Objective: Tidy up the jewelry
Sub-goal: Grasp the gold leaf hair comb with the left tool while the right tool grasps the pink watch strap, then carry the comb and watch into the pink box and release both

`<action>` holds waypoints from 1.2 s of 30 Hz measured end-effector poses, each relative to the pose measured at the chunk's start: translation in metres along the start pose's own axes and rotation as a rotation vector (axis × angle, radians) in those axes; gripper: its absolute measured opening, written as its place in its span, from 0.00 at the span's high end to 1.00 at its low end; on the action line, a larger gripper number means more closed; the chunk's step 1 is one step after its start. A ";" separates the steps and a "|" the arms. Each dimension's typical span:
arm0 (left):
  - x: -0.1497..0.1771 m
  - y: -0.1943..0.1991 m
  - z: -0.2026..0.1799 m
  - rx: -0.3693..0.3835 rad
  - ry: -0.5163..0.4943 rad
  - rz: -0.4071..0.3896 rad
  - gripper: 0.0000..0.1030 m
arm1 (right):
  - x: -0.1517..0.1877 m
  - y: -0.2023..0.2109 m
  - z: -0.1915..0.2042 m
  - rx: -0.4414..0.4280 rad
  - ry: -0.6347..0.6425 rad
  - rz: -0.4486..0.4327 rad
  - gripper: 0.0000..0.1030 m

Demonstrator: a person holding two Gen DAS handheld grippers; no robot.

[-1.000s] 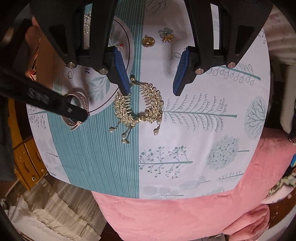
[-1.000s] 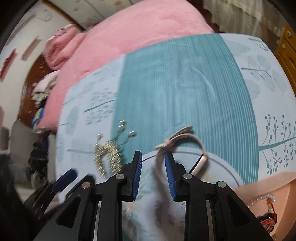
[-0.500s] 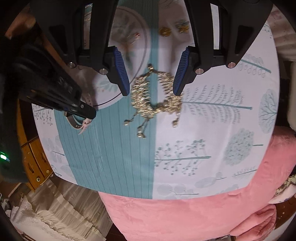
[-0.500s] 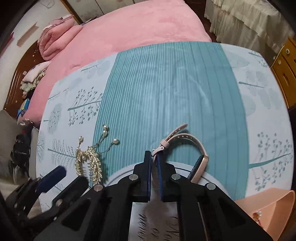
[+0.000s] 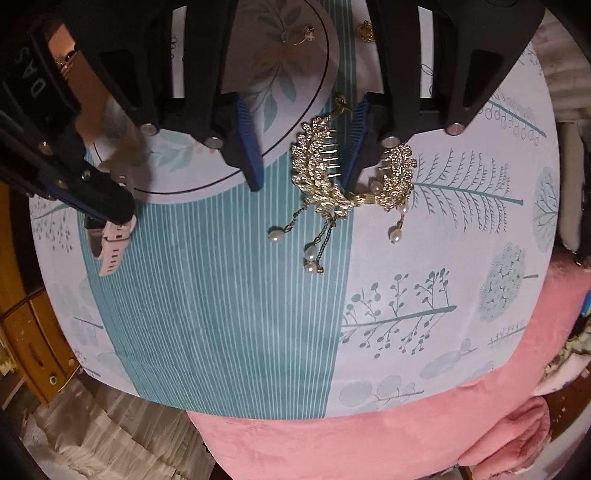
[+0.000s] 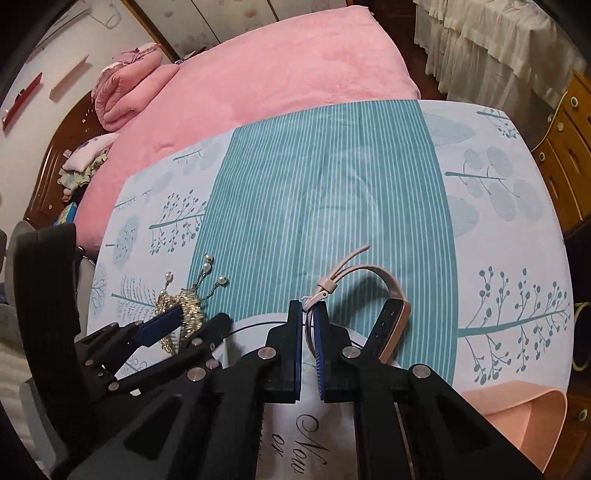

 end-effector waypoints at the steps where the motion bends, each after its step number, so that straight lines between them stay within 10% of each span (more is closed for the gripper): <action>1: -0.001 0.001 -0.003 -0.002 -0.010 -0.004 0.74 | 0.001 0.000 -0.001 -0.002 0.001 -0.001 0.94; 13: 0.015 0.035 0.007 0.053 -0.018 -0.055 0.78 | 0.020 0.022 -0.011 -0.095 -0.006 -0.037 0.94; 21: 0.030 0.119 -0.004 0.093 -0.100 -0.162 0.78 | 0.046 0.107 -0.027 -0.246 -0.046 -0.173 0.94; 36: 0.077 0.190 -0.110 0.267 -0.340 -0.202 0.78 | 0.152 0.182 -0.120 -0.073 -0.131 -0.136 0.94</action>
Point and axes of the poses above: each gripper's, at about its wrist camera, not at the fingertips, and y roughly against the way its jaws point, z to its left, x to its underside, the point moved 3 cm from there along -y, roughly the way its jaws point, and after that the axes turned 2 degrees about z, right-handed, at the moved point
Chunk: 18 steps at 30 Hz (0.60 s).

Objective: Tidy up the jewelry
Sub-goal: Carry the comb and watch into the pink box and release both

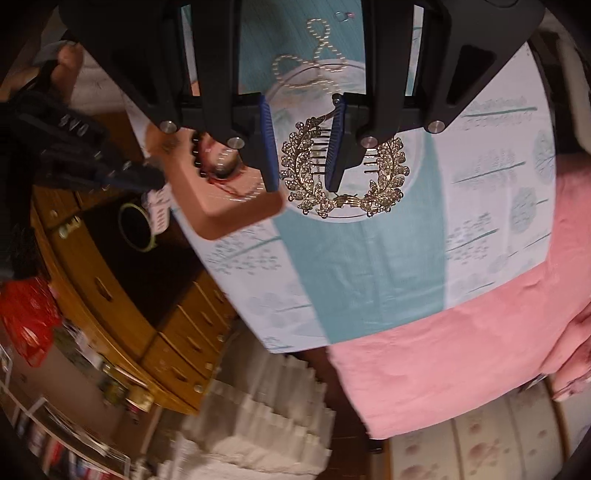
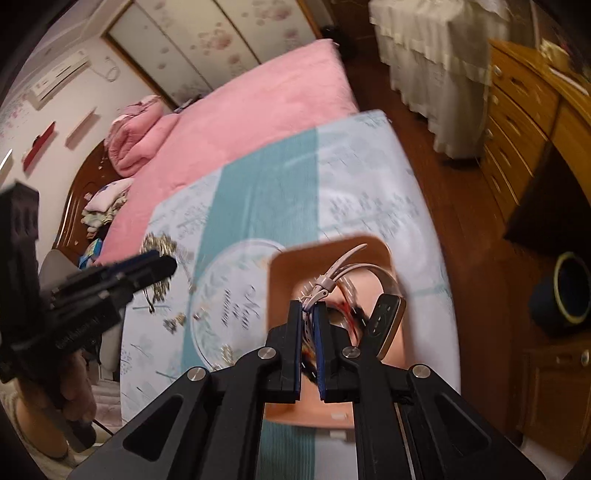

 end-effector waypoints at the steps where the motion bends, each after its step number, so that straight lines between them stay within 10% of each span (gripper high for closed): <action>1: 0.000 -0.003 -0.007 0.009 -0.018 0.001 0.78 | 0.006 -0.002 -0.004 -0.005 -0.015 0.002 0.94; 18: -0.017 -0.078 -0.079 0.163 -0.166 0.110 0.78 | 0.058 -0.060 -0.034 -0.018 -0.187 0.028 0.87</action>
Point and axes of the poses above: each gripper's, at about its wrist camera, not at the fingertips, and y roughly against the way its jaws point, z to its left, x to its underside, the point moved 3 cm from there along -y, roughly the way its jaws point, and after that the axes turned 2 degrees about z, right-handed, at the moved point
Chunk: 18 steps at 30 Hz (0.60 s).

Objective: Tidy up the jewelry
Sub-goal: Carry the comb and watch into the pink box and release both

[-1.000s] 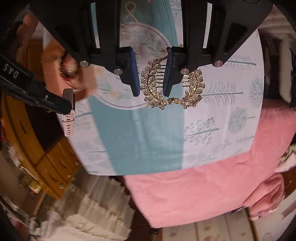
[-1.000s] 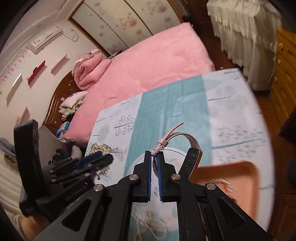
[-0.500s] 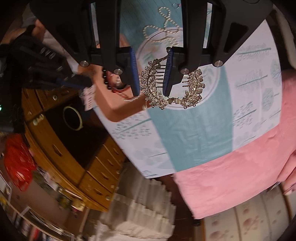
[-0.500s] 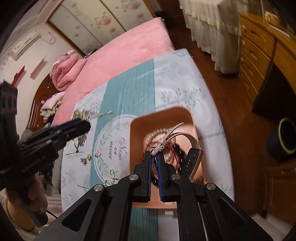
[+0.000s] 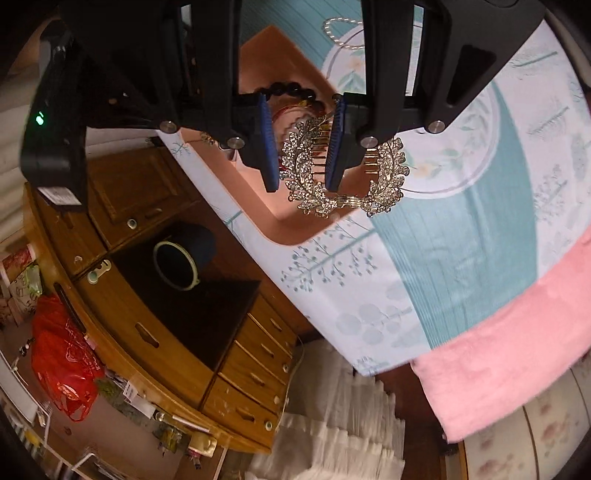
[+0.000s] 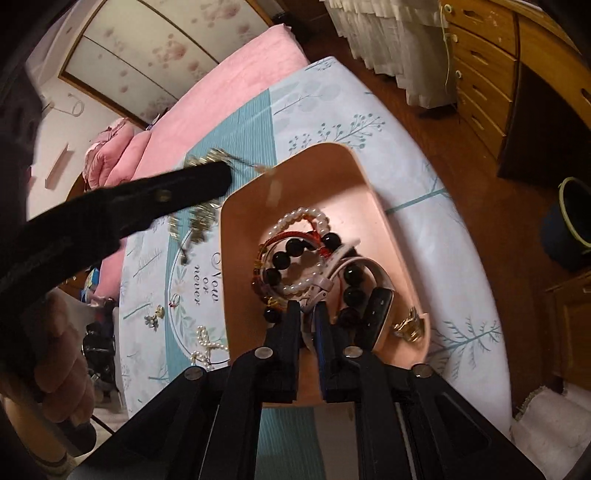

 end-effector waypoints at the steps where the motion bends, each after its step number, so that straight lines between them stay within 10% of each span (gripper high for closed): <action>1: -0.001 -0.006 0.001 0.015 0.015 0.016 0.78 | 0.001 0.001 0.000 -0.005 -0.001 -0.006 0.84; 5: -0.002 -0.033 0.003 0.038 0.045 0.061 0.78 | -0.001 0.011 -0.007 -0.030 -0.016 -0.034 0.70; 18: -0.005 -0.057 0.016 0.035 0.105 0.104 0.75 | 0.005 0.018 -0.021 -0.020 -0.053 -0.037 0.67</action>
Point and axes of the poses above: each gripper's, at about its wrist camera, not at the fingertips, and y roughly against the way its jaws point, z to its left, x to its underside, the point moved 3 cm from there along -y, roughly the way its jaws point, and after that the axes turned 2 degrees about z, right-handed, at the moved point
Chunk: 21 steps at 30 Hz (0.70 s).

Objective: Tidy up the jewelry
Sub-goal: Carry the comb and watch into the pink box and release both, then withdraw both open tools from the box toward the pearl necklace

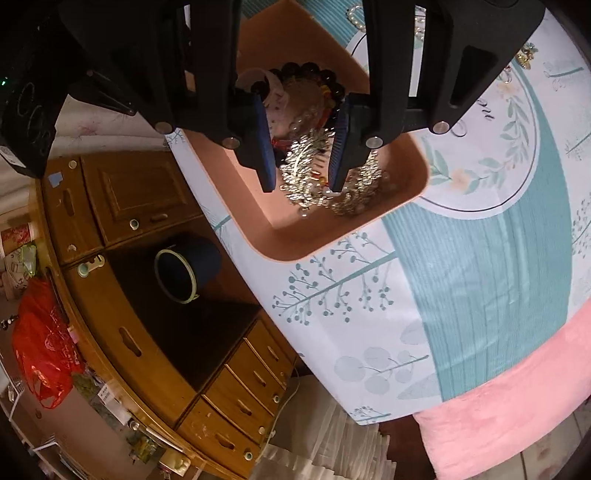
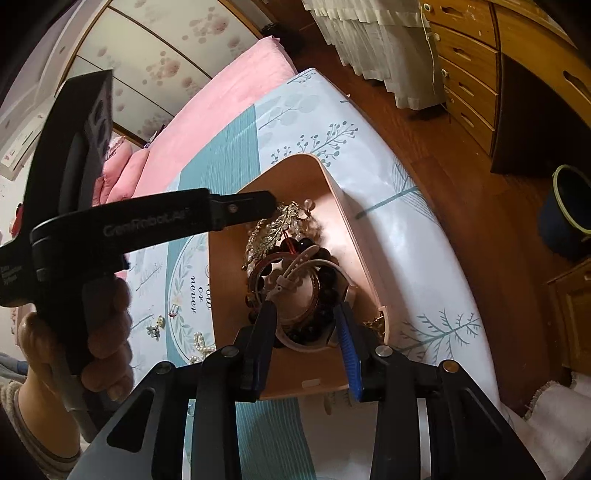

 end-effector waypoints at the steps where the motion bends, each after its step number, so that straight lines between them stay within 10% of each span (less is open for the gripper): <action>1: 0.001 0.003 0.002 -0.002 0.005 -0.006 0.75 | 0.000 0.000 0.000 0.001 0.003 0.002 0.67; 21: 0.100 0.113 0.090 -0.169 0.125 -0.092 0.74 | 0.016 0.012 0.069 0.054 0.177 -0.006 0.67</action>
Point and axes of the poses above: each gripper's, at about its wrist camera, not at the fingertips, and y roughly against the way its jaws point, z to its left, x to its underside, the point moved 3 cm from there along -y, roughly the way its jaws point, and after that the axes turned 2 degrees about z, right-handed, at the moved point
